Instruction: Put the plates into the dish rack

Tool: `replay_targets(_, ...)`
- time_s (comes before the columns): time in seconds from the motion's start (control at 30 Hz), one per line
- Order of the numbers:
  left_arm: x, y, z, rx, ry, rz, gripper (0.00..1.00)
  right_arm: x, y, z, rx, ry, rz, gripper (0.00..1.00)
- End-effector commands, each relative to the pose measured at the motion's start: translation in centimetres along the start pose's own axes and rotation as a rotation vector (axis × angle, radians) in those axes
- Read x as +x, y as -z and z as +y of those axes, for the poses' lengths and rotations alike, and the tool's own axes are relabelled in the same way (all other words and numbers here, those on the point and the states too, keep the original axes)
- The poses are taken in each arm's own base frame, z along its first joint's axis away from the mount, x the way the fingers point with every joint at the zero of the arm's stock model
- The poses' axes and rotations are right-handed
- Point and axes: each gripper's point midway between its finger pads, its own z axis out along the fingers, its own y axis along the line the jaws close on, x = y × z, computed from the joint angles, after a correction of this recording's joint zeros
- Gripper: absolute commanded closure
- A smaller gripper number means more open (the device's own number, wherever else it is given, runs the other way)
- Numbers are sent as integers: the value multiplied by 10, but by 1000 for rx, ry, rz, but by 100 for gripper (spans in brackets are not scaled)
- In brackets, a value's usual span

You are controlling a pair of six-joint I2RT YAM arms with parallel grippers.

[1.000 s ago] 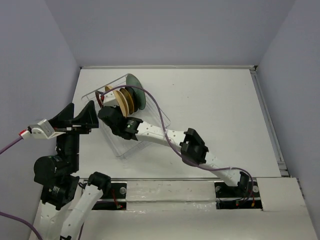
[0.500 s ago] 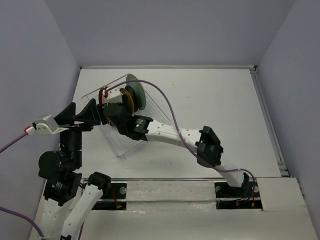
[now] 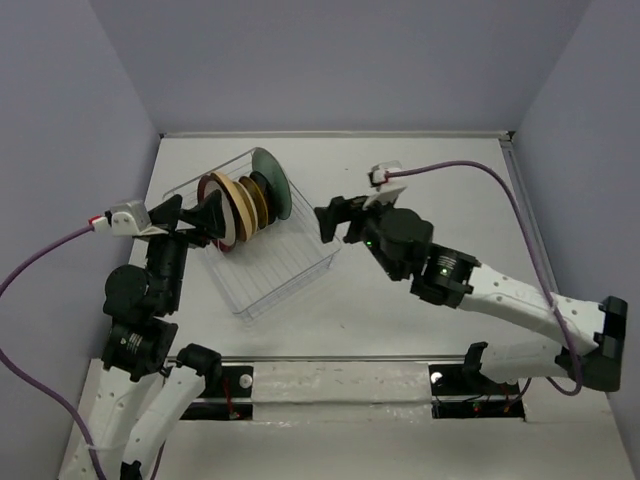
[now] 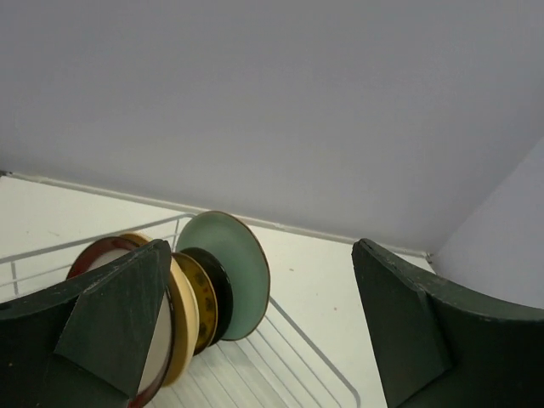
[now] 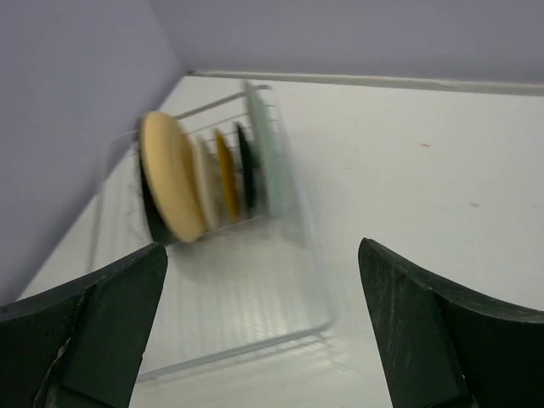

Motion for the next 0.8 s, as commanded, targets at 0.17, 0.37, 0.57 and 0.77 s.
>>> replay_targets(0.17, 40, 4, -4, 75, 13, 80, 1, -13, 76, -150, 300, -102, -195, 0)
replay_targets(0.37, 42, 11, 2, 61, 30, 59, 1, -8, 104, -195, 501, -130, -268, 0)
replay_targets(0.57, 46, 12, -2, 97, 17, 56, 1, -11, 112, -200, 507, -148, -291, 0)
replay_targets(0.77, 40, 16, -6, 121, -3, 47, 1, -22, 115, -195, 473, -164, -310, 0)
